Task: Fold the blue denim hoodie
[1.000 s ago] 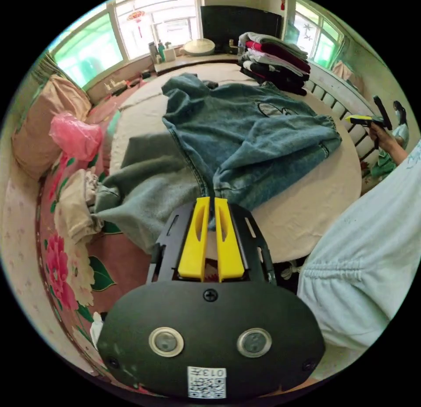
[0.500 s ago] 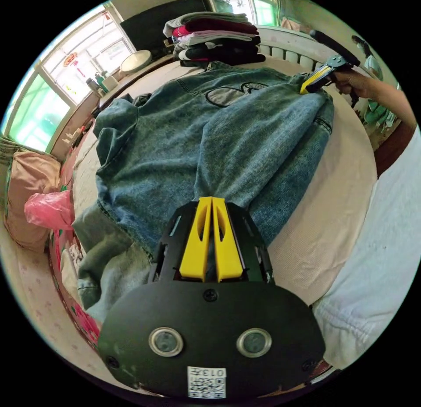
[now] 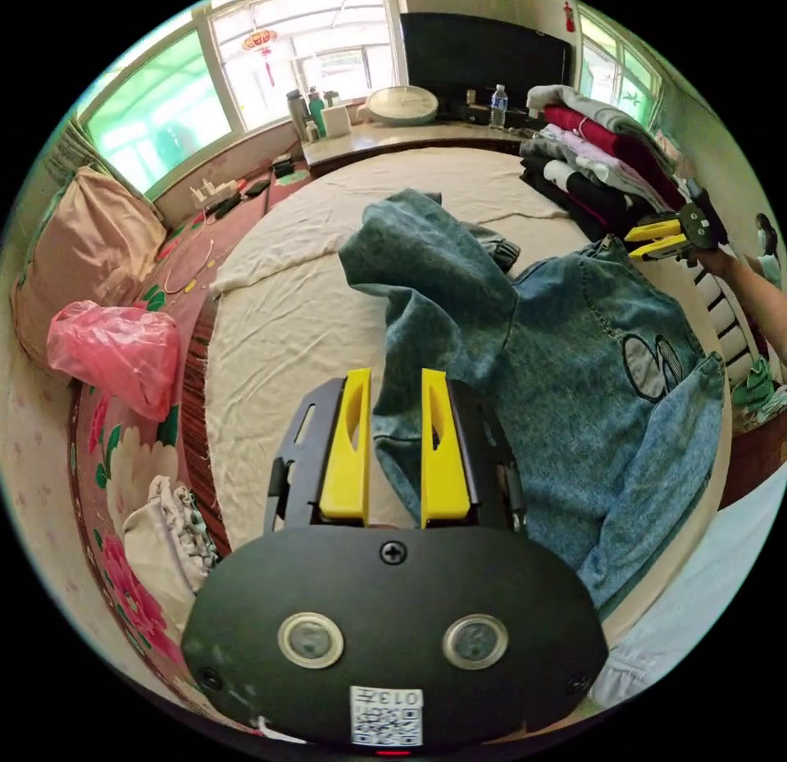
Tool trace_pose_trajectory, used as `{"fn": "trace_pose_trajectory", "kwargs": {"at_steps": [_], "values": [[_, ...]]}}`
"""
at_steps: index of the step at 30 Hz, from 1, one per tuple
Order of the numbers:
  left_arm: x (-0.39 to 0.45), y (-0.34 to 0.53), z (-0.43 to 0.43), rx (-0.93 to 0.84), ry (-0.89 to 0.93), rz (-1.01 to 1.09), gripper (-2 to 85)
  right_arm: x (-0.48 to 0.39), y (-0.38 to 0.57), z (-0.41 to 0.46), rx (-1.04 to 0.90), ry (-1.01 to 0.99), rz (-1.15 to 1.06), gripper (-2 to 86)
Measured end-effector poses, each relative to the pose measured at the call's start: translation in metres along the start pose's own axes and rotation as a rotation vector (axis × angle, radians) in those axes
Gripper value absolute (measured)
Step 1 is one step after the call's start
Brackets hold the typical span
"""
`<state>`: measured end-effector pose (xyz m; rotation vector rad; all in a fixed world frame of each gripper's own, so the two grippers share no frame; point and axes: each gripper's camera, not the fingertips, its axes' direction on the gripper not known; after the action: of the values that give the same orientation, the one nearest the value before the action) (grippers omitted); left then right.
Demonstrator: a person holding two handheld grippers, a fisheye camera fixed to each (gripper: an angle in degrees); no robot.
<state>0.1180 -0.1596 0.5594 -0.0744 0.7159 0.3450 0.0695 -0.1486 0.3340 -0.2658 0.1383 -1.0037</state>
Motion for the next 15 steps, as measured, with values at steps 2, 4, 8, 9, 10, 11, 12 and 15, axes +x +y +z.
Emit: {"fn": "trace_pose_trajectory", "kwargs": {"at_steps": [2, 4, 8, 9, 10, 11, 12, 15], "values": [[-0.016, -0.015, 0.011, -0.025, 0.024, -0.019, 11.8, 0.009, -0.031, 0.016, -0.051, -0.008, -0.077, 6.3], [-0.032, -0.029, 0.023, -0.051, 0.064, -0.058, 15.8, 0.008, -0.045, 0.026, -0.083, 0.026, -0.138, 5.5], [-0.038, -0.042, 0.037, -0.077, 0.146, -0.042, 17.5, 0.008, -0.06, 0.023, -0.077, -0.028, -0.192, 9.0], [-0.037, -0.046, 0.038, -0.075, 0.145, -0.029, 17.6, 0.007, -0.062, 0.021, -0.079, -0.047, -0.195, 9.9], [-0.036, -0.049, 0.038, -0.069, 0.162, -0.013, 17.7, 0.004, -0.067, 0.02, -0.091, -0.062, -0.206, 10.7], [-0.036, -0.051, 0.037, -0.067, 0.164, -0.006, 17.7, 0.0, -0.071, 0.019, -0.096, -0.035, -0.219, 11.1], [-0.036, -0.054, 0.035, -0.054, 0.162, 0.002, 17.7, -0.001, -0.073, 0.018, -0.095, -0.022, -0.219, 11.1], [-0.041, -0.058, 0.034, -0.022, 0.22, -0.021, 17.8, -0.005, -0.083, 0.007, -0.049, -0.047, -0.217, 10.1]]}}
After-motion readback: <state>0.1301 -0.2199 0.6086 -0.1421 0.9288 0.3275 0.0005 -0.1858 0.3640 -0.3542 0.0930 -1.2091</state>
